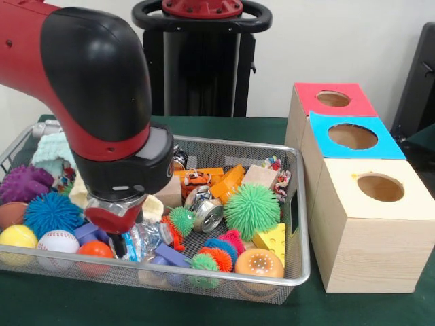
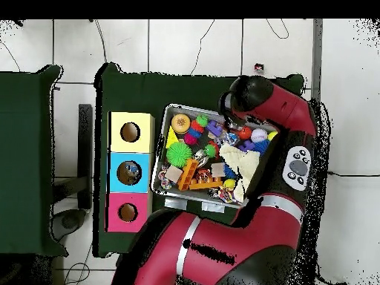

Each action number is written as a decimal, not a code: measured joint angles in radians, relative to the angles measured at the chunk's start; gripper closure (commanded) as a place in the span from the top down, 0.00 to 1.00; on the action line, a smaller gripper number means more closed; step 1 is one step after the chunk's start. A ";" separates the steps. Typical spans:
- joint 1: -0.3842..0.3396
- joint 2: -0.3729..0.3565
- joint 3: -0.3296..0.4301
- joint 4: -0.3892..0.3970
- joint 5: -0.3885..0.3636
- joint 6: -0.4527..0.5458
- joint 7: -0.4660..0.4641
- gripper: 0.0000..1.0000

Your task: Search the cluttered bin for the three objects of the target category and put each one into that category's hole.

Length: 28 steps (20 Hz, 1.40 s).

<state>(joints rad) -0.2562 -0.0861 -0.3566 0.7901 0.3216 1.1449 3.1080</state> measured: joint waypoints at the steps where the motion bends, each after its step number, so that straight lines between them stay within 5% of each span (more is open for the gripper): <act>1: 0.000 -0.001 0.007 0.000 -0.003 0.000 0.000 1.00; 21: -0.002 -0.106 0.148 0.150 -0.010 0.000 -0.009 1.00; 28: -0.010 -0.118 0.182 0.186 -0.080 0.000 -0.040 1.00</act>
<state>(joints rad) -0.2659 -0.2040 -0.1745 0.9762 0.2416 1.1447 3.0679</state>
